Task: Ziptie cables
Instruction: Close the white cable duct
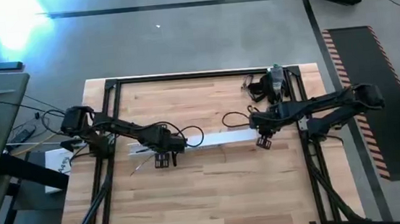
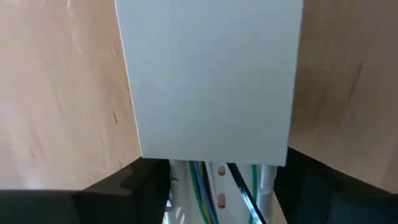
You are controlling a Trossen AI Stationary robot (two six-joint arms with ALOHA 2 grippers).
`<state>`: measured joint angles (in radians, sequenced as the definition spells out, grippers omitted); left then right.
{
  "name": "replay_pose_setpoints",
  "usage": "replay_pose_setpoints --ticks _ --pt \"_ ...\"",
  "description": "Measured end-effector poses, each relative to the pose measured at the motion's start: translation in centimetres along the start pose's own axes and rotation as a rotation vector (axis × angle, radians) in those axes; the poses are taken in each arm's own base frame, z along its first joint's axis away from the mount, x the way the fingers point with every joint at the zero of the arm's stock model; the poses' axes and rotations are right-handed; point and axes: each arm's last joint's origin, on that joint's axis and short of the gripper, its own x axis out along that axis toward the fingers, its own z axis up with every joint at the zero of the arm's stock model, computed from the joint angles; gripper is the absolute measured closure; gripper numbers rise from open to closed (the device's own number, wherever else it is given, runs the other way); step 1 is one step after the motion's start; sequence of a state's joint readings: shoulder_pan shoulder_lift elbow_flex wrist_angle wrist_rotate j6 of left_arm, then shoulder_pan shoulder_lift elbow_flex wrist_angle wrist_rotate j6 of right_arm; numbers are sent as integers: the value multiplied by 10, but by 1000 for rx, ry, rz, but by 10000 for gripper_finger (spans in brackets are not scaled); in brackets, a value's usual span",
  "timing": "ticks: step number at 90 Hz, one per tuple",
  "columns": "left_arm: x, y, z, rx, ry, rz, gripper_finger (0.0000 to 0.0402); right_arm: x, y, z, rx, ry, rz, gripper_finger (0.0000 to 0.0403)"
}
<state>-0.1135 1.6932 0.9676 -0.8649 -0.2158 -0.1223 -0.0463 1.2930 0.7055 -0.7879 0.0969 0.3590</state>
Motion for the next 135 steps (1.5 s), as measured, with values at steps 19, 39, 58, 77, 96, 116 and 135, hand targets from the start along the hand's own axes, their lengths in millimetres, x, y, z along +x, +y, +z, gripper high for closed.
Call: replay_pose_setpoints --ticks 19,39,58,77,96,116,135 --pt "1 0 -2 -3 17 1 180 0 5 9 -27 -88 73 403" --pt "1 0 -2 -6 17 0 181 -2 4 10 -44 -121 45 403" --pt "0 -1 3 2 -30 0 181 -25 -2 1 -30 -170 64 403" --pt "-1 -2 9 -2 -87 -43 181 -41 -8 -21 63 -74 154 403" --pt "-1 -3 11 -15 -105 -52 181 -36 -6 -32 133 1 101 403" --pt "-1 -3 11 -18 -106 -54 181 -18 -8 -44 236 32 49 403" --pt "-1 -3 12 -20 -115 -61 181 -8 -1 -35 238 -67 136 403"
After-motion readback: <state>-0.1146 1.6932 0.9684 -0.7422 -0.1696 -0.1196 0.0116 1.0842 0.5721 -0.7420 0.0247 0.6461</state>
